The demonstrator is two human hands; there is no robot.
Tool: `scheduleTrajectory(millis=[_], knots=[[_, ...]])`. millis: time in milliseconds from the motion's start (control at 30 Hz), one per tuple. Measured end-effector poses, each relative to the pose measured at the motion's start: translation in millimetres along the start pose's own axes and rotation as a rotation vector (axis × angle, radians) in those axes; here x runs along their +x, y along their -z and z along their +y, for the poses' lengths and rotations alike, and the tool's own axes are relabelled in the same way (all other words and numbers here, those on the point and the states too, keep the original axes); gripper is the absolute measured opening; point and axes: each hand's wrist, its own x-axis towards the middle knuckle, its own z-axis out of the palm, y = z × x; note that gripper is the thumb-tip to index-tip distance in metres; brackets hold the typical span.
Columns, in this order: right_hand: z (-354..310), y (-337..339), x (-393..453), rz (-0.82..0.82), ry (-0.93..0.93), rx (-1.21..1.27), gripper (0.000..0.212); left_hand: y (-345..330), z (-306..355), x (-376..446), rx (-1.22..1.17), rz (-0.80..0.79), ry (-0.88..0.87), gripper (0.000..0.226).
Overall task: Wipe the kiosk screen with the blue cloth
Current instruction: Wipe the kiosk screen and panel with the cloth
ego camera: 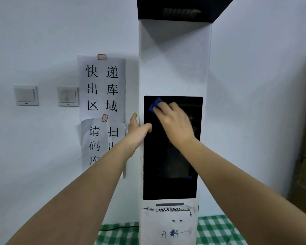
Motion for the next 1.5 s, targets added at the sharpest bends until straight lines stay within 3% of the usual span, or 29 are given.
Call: scheduleTrajectory(millis=[133, 367, 533, 600, 667, 733, 933, 967, 1067, 1133, 1333, 1500], knots=[[3.7, 2.9, -2.5, -0.083, 0.250, -0.094, 0.040, -8.8, 2.2, -5.1, 0.081, 0.060, 0.021, 0.084], [15.6, 4.0, -0.7, 0.046, -0.159, 0.019, 0.051, -13.1, 6.6, -9.3, 0.096, 0.008, 0.033, 0.094], [24.7, 9.7, -6.1, -0.061, 0.206, -0.079, 0.042, -9.9, 2.6, -13.2, 0.118, -0.021, 0.011, 0.092], [40.5, 13.3, -3.1, -0.025, 0.099, -0.096, 0.042, -7.4, 1.9, -13.2, 0.121, -0.034, 0.008, 0.093], [43.8, 12.2, -0.7, 0.056, -0.176, -0.054, 0.049, -6.2, 1.5, -14.5, 0.136, -0.053, 0.004, 0.094], [30.8, 8.8, -1.4, 0.109, -0.314, 0.027, 0.050, -5.9, -0.9, -15.8, 0.142, -0.065, -0.012, 0.096], [31.9, 10.4, -15.4, -0.025, 0.060, -0.016, 0.053, -11.5, -4.7, -17.5, 0.126, -0.045, -0.040, 0.099], [38.6, 11.1, -14.7, -0.020, 0.017, -0.023, 0.052, -12.1, -4.6, -17.5, 0.123, -0.042, -0.044, 0.099], [37.1, 4.8, -13.0, 0.069, -0.354, 0.057, 0.050, -12.2, -5.9, -18.0, 0.113, -0.050, -0.063, 0.100], [22.2, -1.0, -12.7, 0.108, -0.447, 0.105, 0.049, -12.7, -5.7, -18.6, 0.119, -0.051, -0.071, 0.102], [33.7, 12.3, -14.3, -0.008, -0.004, 0.006, 0.044, -15.4, -0.1, -21.9, 0.158, -0.019, -0.047, 0.101], [35.2, 4.8, -15.8, 0.102, -0.395, 0.068, 0.050, -18.2, 2.7, -24.6, 0.146, 0.017, -0.045, 0.099]])
